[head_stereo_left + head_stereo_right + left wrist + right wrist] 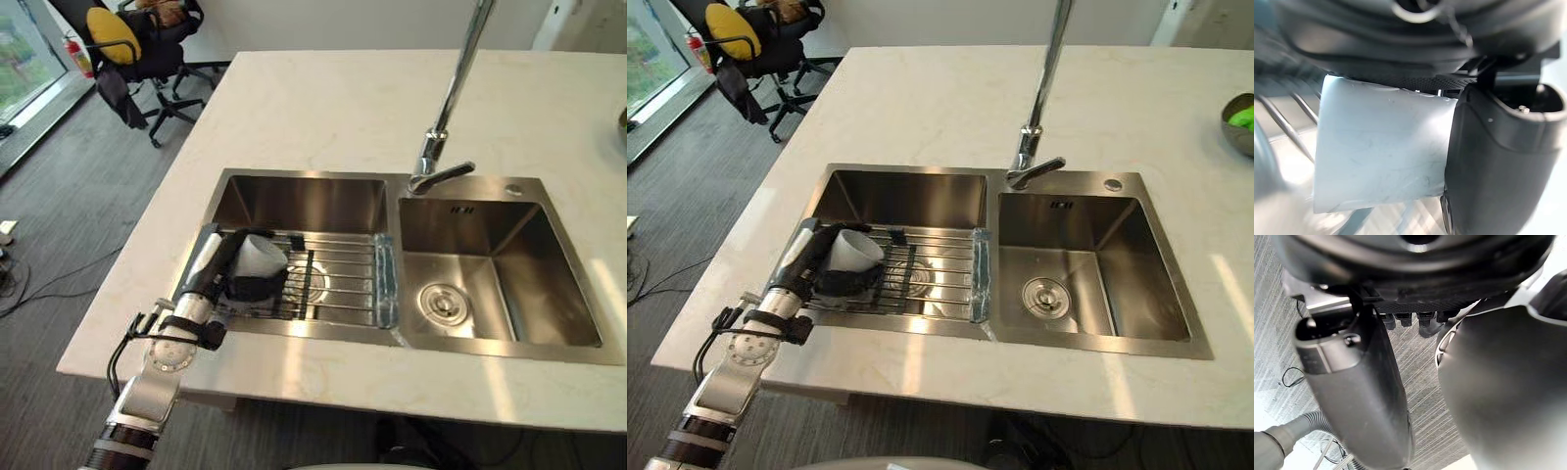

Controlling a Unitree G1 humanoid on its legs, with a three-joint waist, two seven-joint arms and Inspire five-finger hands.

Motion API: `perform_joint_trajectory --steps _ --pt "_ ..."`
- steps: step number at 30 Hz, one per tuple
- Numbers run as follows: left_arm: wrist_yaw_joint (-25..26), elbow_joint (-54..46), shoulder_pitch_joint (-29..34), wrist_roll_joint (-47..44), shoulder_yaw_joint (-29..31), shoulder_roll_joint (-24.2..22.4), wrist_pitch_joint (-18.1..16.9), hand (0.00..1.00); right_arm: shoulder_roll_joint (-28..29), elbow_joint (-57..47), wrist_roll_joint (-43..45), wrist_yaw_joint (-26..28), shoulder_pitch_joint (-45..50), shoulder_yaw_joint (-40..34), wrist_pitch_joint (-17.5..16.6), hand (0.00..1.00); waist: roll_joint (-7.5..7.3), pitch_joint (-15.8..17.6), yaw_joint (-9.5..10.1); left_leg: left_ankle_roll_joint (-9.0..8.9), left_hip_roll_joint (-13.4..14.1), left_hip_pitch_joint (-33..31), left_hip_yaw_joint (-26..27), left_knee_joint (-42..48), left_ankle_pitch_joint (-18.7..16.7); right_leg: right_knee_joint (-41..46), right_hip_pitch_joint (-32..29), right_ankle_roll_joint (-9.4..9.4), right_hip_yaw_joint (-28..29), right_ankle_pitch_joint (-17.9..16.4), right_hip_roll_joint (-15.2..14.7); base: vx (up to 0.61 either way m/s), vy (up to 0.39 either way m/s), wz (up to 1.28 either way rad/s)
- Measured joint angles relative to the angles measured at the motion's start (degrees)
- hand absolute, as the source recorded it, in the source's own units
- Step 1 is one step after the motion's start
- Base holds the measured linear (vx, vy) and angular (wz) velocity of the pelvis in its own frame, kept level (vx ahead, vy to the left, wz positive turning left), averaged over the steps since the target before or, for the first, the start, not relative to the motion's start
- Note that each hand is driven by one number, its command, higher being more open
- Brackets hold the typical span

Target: Walk over to the sink, pick up the cup, carry it to the dishwasher, place the cup inside the dishwasher, then close the dishwasher door

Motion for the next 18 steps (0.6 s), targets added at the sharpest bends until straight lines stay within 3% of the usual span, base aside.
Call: perform_joint_trajectory --steps 3,6,13,15,18 --pt "-1.3 -3.9 0.8 -22.9 8.9 -2.7 0.6 0.00 0.1 0.5 -1.7 0.4 -0.1 -2.6 -0.1 1.00 -0.22 0.0 2.77 0.48 -1.0 -0.6 -1.2 0.8 0.5 0.0 0.7 -0.01 -1.0 0.0 -1.2 -0.09 0.024 0.24" --pt "-2.3 -6.6 2.6 -36.3 15.5 -4.8 0.7 0.00 0.1 0.6 -3.9 1.3 0.4 -5.2 0.2 1.00 -0.27 0.0 4.70 0.76 -1.4 -1.3 -3.3 1.4 1.2 0.0 1.7 -0.03 -3.0 0.1 -2.1 -0.12 -0.003 0.32" --pt "-3.4 -7.2 7.4 -44.9 28.6 -5.5 -1.4 0.00 0.5 0.4 -7.2 3.3 1.6 -7.9 0.7 1.00 -0.39 -0.6 7.61 2.18 -0.9 -3.7 -6.1 4.1 0.6 0.0 2.5 -0.63 -6.2 0.2 -1.8 -0.09 -0.027 0.22" --pt "-3.2 -6.6 9.6 -45.2 33.0 -5.6 -1.7 0.00 0.6 0.4 -9.1 3.6 1.9 -8.2 0.8 1.00 -0.41 -0.6 8.02 4.73 -0.9 -3.6 -6.8 4.5 0.3 0.0 3.4 -1.02 -7.2 -0.2 -1.7 -0.03 -0.032 0.28" --pt "-3.0 -6.4 12.0 -46.6 39.1 -6.6 -1.7 0.00 0.9 0.4 -12.8 3.8 2.2 -10.4 1.5 1.00 -0.12 -0.8 9.34 6.67 -1.0 -4.0 -7.0 5.7 0.8 0.0 5.2 -1.62 -10.1 -1.0 -1.7 -0.02 -0.022 0.52"
